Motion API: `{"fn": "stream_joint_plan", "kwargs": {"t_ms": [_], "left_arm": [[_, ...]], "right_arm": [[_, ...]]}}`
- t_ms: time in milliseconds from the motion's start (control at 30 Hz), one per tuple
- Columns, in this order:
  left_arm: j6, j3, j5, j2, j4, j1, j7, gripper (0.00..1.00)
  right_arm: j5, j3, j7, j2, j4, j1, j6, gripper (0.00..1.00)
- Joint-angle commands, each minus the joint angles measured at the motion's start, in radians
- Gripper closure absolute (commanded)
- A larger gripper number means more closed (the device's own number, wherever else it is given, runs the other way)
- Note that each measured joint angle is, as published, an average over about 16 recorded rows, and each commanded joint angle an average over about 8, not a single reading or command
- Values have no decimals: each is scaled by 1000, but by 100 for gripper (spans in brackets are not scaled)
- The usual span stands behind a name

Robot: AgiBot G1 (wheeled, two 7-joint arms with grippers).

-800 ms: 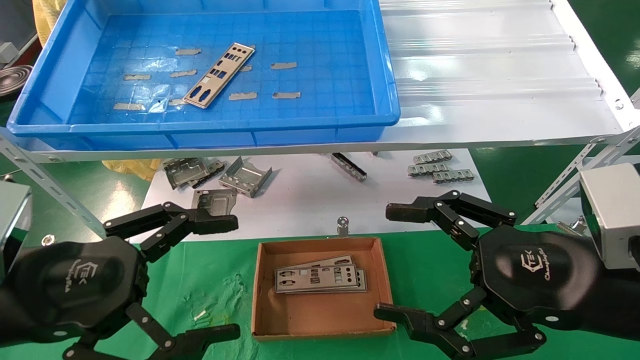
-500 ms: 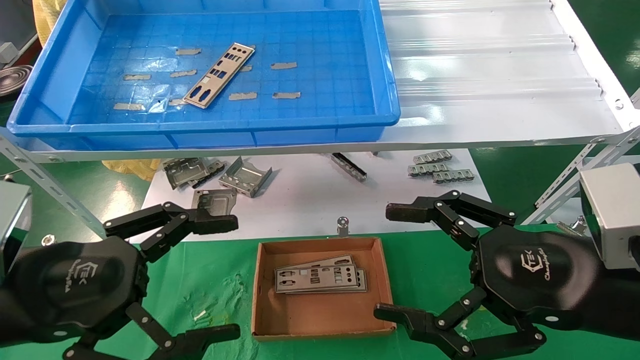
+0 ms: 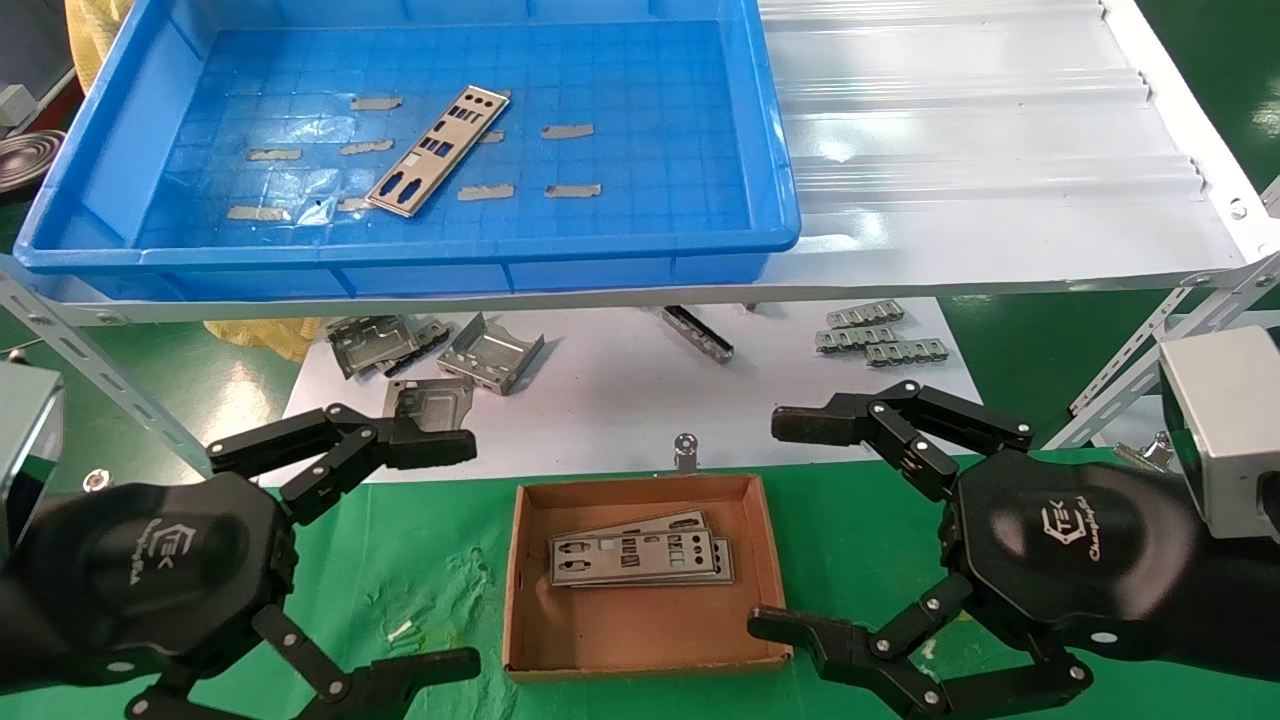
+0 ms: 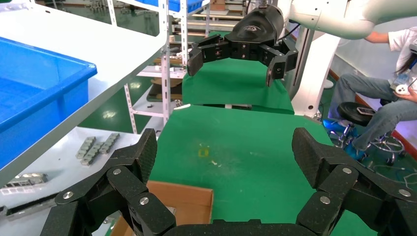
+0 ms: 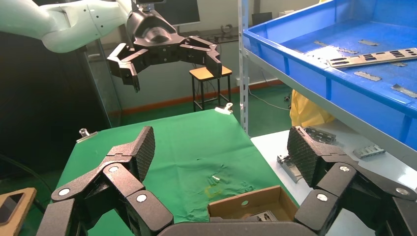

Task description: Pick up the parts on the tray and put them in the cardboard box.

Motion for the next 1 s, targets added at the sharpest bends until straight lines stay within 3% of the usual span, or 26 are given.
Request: {"fn": "stream_joint_plan", "kwargs": {"t_ms": [33, 1000], "left_arm": [[0, 0, 0, 0, 0, 0, 0, 0], [0, 0, 0, 0, 0, 0, 0, 0]], "right_arm": [[0, 0, 0, 0, 0, 0, 0, 0], [0, 0, 0, 0, 0, 0, 0, 0]]}}
